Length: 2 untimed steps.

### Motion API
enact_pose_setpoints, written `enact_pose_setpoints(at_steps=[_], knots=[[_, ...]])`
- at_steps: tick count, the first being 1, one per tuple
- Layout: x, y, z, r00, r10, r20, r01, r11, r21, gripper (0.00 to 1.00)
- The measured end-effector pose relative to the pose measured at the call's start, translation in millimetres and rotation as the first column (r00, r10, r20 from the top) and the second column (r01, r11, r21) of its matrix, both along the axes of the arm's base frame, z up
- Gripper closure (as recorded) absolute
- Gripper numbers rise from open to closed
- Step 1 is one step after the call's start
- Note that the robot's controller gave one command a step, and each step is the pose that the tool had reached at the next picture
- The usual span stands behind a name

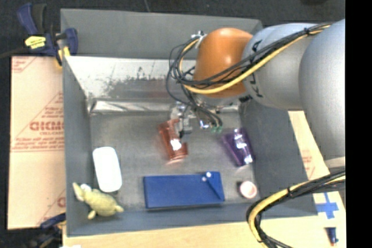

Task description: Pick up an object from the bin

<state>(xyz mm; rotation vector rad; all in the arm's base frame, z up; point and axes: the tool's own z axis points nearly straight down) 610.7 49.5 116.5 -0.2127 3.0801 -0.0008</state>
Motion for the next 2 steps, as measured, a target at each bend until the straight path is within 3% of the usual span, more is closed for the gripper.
enact_pose_setpoints(at_steps=[1, 2], knots=[[-4.0, 12, 47, 1.000, 0.023, -0.007, -0.024, 1.000, -0.003, 1.00], [-36.3, 4, 137, 0.987, 0.158, -0.014, -0.158, 0.987, -0.008, 1.00]])
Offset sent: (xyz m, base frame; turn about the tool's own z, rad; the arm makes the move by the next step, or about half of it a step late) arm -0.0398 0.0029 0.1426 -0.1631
